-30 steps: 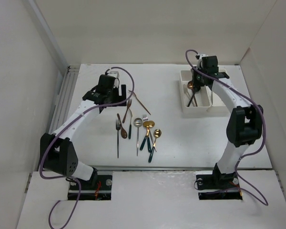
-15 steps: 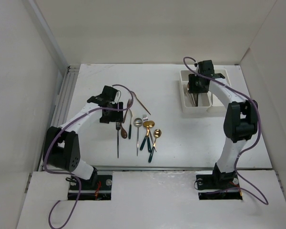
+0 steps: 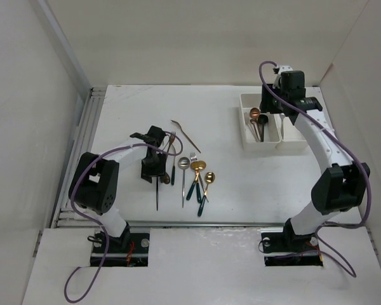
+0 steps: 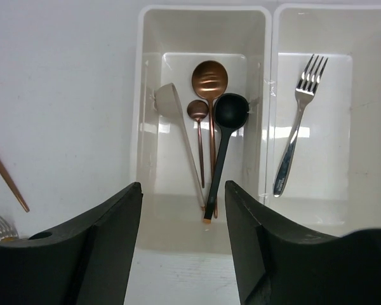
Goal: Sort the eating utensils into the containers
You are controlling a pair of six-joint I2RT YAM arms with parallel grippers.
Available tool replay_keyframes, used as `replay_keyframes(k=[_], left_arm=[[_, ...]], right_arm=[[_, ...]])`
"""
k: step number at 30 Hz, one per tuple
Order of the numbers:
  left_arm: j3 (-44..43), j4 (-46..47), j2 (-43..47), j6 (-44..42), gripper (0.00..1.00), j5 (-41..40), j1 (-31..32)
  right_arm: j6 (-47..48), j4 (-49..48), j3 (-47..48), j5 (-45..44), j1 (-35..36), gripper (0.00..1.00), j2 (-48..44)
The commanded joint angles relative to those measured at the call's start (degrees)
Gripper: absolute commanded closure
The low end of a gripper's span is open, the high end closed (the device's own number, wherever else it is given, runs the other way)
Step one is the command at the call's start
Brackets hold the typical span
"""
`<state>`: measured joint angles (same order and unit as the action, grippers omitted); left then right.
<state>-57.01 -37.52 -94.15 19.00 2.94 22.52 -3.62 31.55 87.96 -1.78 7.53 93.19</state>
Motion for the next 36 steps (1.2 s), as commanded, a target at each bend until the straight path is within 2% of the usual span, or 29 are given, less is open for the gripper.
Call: replay_keyframes(k=[1,4,6,12,16,19,20,21,22,23,24,25,27,28,29,31,36], left_arm=[[-1.1,-0.9,-0.8,0.9,0.60,-0.6,-0.4],[-1.1,-0.4,-2.1,0.9,0.61,-1.1,-0.4],[-1.1,0.2,-3.5,0.9,0.66,-0.5,-0.9],[-1.1,1.3,-7.2,0.3,1.00,0.2,-3.5],[-2.7,1.3,-8.0,0.3,1.00,-2.4,-5.5],[-7.9,-0.4,-6.0,-0.6,1.00,-2.4,-7.3],[-12.6,-1.7,-4.7,-1.2,1.00,-2.4,-7.9],[-15.4,-2.3,-3.9,-1.7,1.00,-1.8,-8.5],[-18.4,-2.3,-3.2,-2.8,1.00,-1.3,-8.5],[-21.5,-2.9,-2.6,-3.4,1.00,0.1,-8.5],[-28.3,-2.9,-1.4,-4.1,1.00,1.0,-8.5],[-31.5,-2.3,-0.9,-4.8,1.00,2.2,-8.5],[-39.1,1.9,1.0,-6.0,1.00,6.2,-8.5],[-40.9,3.7,1.6,-6.6,1.00,7.4,-8.5],[-41.9,5.8,2.3,-6.6,1.00,8.5,-7.8],[-42.6,11.7,4.7,-4.6,1.00,12.8,-7.1],[-40.9,19.3,9.3,-1.6,1.00,18.8,-4.8]], right_arm=[[0.5,-1.2,-1.7,-0.4,-0.3,0.40,-3.5],[1.1,-1.2,-1.7,-0.4,-0.3,0.40,-4.4],[1.2,-1.2,-1.7,-0.4,-0.3,0.40,-5.0],[1.7,-0.7,-1.7,-0.9,-0.3,0.40,-6.2],[3.1,-0.7,-1.7,0.4,-0.3,0.40,-7.3],[7.0,-1.2,-1.7,0.4,2.2,0.40,-8.5],[8.2,-1.2,-1.1,2.0,3.1,0.40,-9.2],[9.1,-1.8,-1.1,3.3,4.7,0.38,-9.2],[10.4,-3.0,-0.6,5.1,5.3,0.32,-9.8],[10.9,-4.1,-0.6,8.2,5.3,0.32,-10.6],[10.9,-5.5,-0.6,16.5,5.9,0.29,-10.7],[10.9,-9.3,-0.6,20.8,6.7,0.23,-11.4],[10.1,-13.8,-0.6,28.9,8.5,0.21,-12.0],[10.1,-16.0,-1.1,29.7,12.0,0.16,-12.0],[9.4,-19.6,-1.1,29.7,14.2,0.08,-12.0],[8.1,-23.0,-1.1,28.3,20.7,0.08,-10.8],[6.8,-26.4,5.5,28.3,28.2,0.08,-3.3]])
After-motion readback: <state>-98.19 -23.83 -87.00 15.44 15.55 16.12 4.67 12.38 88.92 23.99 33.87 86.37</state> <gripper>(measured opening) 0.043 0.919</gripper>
